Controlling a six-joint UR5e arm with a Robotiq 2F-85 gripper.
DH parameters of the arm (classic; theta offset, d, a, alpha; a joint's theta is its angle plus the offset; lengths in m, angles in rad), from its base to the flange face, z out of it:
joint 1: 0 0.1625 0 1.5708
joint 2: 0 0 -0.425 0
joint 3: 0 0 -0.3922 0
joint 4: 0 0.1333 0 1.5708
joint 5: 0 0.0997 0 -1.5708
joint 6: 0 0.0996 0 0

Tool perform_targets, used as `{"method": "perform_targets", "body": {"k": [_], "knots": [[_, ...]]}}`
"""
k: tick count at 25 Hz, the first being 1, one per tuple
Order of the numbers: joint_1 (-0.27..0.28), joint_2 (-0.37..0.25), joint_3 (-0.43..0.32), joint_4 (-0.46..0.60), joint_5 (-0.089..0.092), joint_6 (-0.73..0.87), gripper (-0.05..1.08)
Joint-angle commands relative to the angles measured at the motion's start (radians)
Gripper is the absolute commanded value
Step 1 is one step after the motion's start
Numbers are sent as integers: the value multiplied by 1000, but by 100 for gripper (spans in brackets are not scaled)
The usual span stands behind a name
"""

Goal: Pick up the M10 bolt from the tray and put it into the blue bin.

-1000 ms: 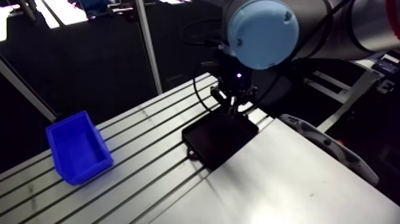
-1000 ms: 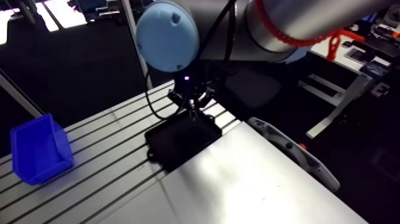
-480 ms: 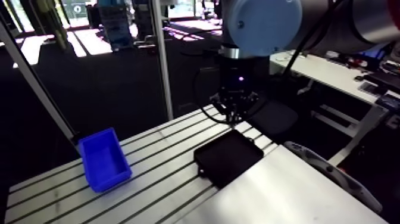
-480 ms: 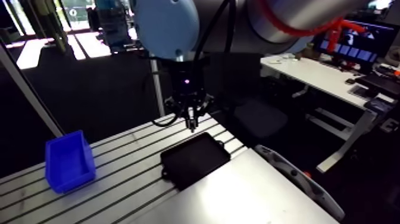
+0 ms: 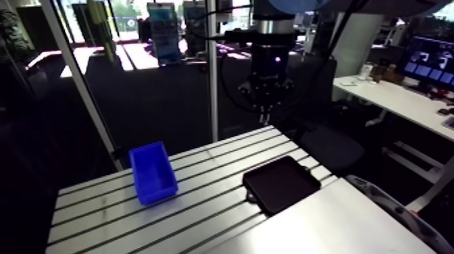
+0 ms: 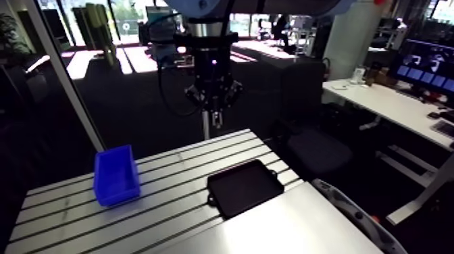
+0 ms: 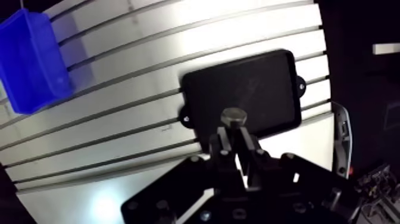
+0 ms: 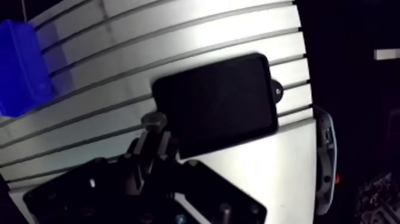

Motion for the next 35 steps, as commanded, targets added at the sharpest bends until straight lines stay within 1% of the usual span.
{"method": "perform_targets", "body": {"k": [1,2,5,6,7,8,11,14,16,18,20,21,25,28,29,31,33,35], "knots": [[75,49,-123,56,40,-130,103],[95,65,-143,66,47,-139,103],[147,100,-199,103,58,-164,102],[166,112,-221,114,60,-196,102],[181,121,-235,123,67,-234,102],[189,129,-255,135,70,-273,102],[196,160,-313,209,70,-360,102],[230,174,-348,229,69,-457,102],[241,178,-354,231,70,-530,102],[251,180,-354,232,70,-561,102],[287,183,-354,231,70,-618,102],[296,187,-357,232,70,-652,102],[314,197,-356,220,66,-728,101],[356,221,-370,215,64,-813,100],[364,226,-371,209,66,-837,100],[396,227,-367,191,64,-909,99],[403,229,-360,171,66,-959,99],[408,232,-357,155,72,-1008,99]]}}
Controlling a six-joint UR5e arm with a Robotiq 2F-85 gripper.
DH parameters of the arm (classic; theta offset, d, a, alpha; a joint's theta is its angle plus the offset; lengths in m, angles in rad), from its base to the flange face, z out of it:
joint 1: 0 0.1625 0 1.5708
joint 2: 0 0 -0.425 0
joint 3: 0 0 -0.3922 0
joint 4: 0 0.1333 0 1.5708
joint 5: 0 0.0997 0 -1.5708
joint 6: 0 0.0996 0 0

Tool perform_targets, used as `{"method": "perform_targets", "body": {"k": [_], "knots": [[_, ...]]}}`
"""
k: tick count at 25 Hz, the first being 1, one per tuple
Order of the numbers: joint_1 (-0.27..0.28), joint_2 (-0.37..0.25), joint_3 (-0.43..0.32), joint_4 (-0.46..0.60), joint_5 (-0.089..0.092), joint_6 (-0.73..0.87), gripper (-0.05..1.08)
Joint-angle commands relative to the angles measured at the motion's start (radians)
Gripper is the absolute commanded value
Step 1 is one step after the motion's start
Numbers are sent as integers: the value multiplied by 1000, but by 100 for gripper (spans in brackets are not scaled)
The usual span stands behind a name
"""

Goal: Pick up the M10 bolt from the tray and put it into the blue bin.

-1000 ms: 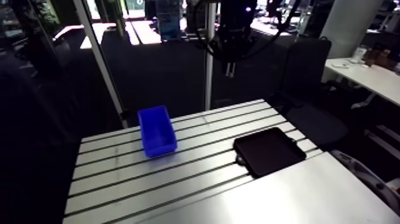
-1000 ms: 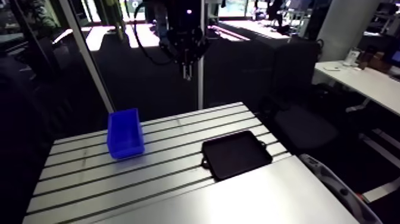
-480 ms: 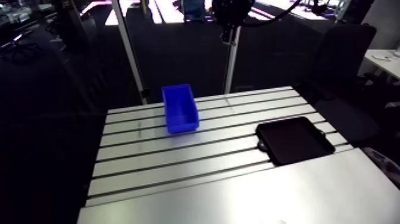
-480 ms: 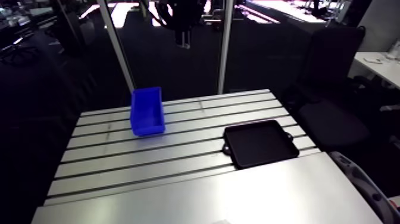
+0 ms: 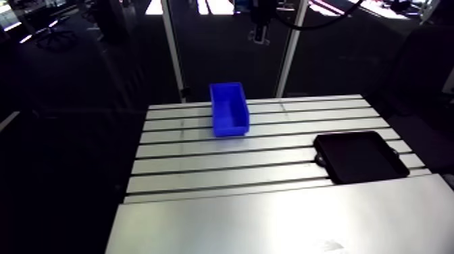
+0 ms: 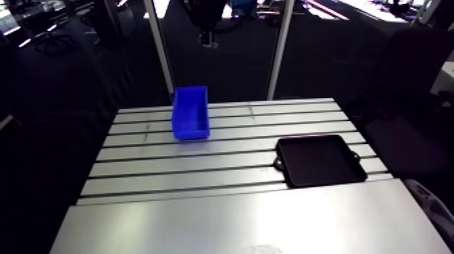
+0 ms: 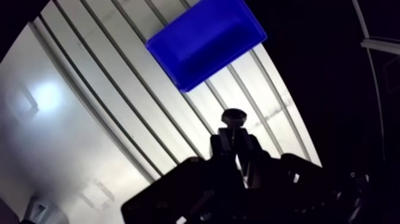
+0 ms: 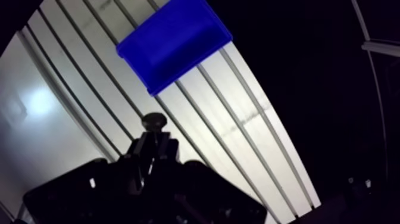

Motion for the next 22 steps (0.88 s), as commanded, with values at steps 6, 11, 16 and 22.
{"method": "perform_targets", "body": {"k": [6,11,16,22], "knots": [[52,32,21,-75,6,-275,98],[57,40,64,-131,2,-334,98],[58,63,82,-167,-1,-358,98],[68,100,93,-207,-3,-364,97]]}}
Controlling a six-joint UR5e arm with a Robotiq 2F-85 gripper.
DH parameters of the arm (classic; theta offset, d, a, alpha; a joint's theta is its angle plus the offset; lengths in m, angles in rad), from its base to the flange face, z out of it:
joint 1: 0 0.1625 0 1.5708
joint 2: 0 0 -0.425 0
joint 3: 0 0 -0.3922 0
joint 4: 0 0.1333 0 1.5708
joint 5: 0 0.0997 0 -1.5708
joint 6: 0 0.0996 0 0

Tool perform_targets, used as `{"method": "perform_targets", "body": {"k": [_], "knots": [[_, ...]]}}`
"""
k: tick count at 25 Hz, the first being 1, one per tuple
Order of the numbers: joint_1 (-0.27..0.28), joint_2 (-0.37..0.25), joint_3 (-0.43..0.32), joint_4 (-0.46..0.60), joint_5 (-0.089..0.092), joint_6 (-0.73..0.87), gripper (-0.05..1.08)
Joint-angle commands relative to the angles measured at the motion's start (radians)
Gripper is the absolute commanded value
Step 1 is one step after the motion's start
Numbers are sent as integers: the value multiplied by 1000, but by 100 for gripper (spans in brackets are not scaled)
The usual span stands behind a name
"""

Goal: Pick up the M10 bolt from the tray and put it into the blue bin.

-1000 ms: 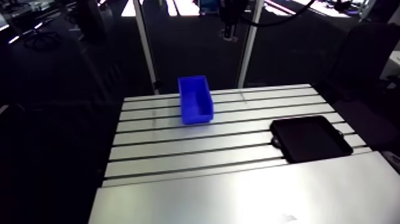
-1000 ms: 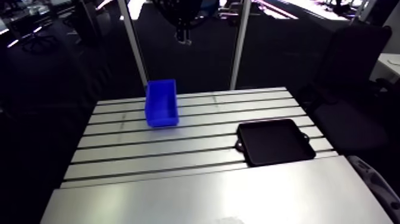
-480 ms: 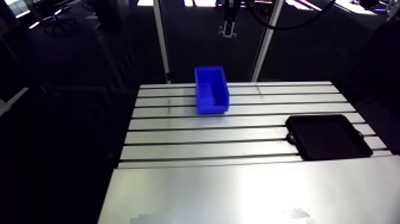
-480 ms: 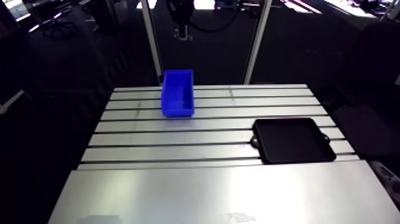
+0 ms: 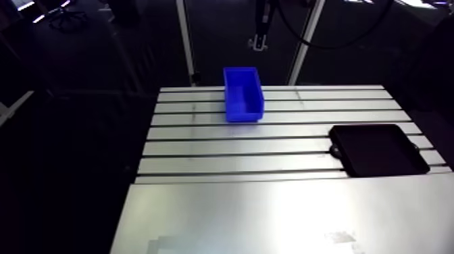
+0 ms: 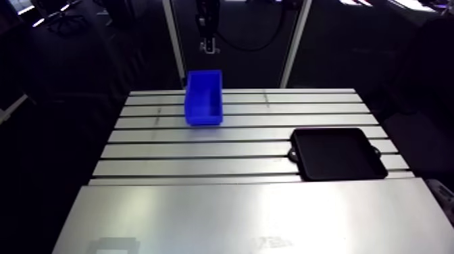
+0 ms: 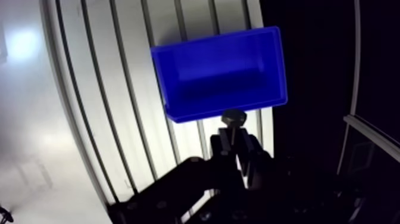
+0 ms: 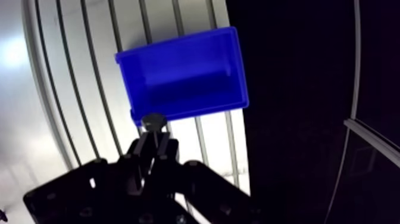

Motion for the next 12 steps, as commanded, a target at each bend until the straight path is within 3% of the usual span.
{"method": "perform_targets", "body": {"k": [1,8,12], "knots": [[11,35,15,-53,-2,-9,97],[24,73,25,-97,-33,-21,96],[34,93,32,-111,-41,-18,95]]}}
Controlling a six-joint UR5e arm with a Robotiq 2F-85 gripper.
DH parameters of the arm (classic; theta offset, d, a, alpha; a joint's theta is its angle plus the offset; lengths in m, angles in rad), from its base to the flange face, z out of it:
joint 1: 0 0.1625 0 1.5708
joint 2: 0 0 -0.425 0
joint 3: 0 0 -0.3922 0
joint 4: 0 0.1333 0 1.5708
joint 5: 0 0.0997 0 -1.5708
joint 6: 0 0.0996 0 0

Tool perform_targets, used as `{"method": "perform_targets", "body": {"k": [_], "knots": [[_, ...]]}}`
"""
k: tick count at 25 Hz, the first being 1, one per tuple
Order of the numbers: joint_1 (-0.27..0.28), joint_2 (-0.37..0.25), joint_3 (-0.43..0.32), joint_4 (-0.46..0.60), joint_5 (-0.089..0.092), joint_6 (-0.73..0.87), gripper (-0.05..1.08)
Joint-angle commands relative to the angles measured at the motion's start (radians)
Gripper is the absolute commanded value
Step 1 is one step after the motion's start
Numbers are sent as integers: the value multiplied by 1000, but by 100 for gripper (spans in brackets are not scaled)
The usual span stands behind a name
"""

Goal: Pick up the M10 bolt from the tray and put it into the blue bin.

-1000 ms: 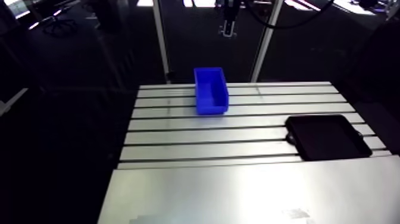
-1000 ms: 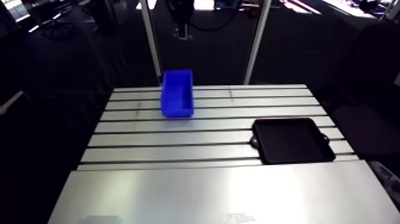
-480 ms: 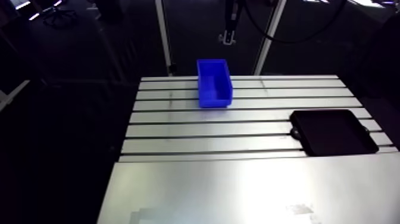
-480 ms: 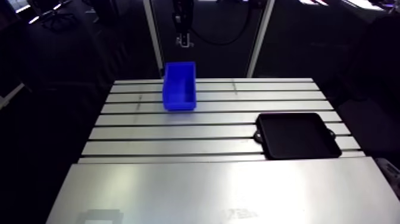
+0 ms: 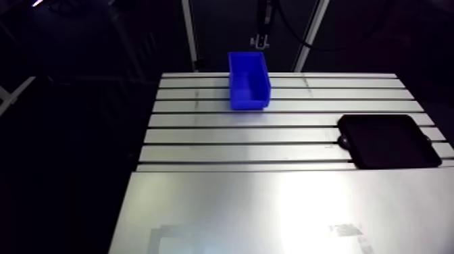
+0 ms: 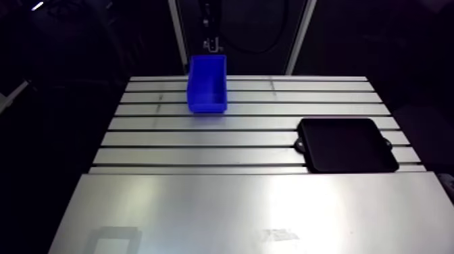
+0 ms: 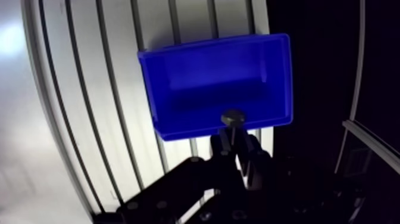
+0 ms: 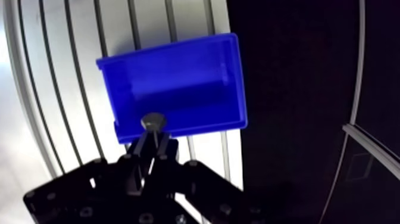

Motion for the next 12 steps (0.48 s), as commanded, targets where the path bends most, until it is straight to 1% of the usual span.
{"method": "perform_targets", "body": {"k": [1,12], "knots": [[15,31,9,-25,-16,1,95],[32,60,34,-52,-19,9,95]]}}
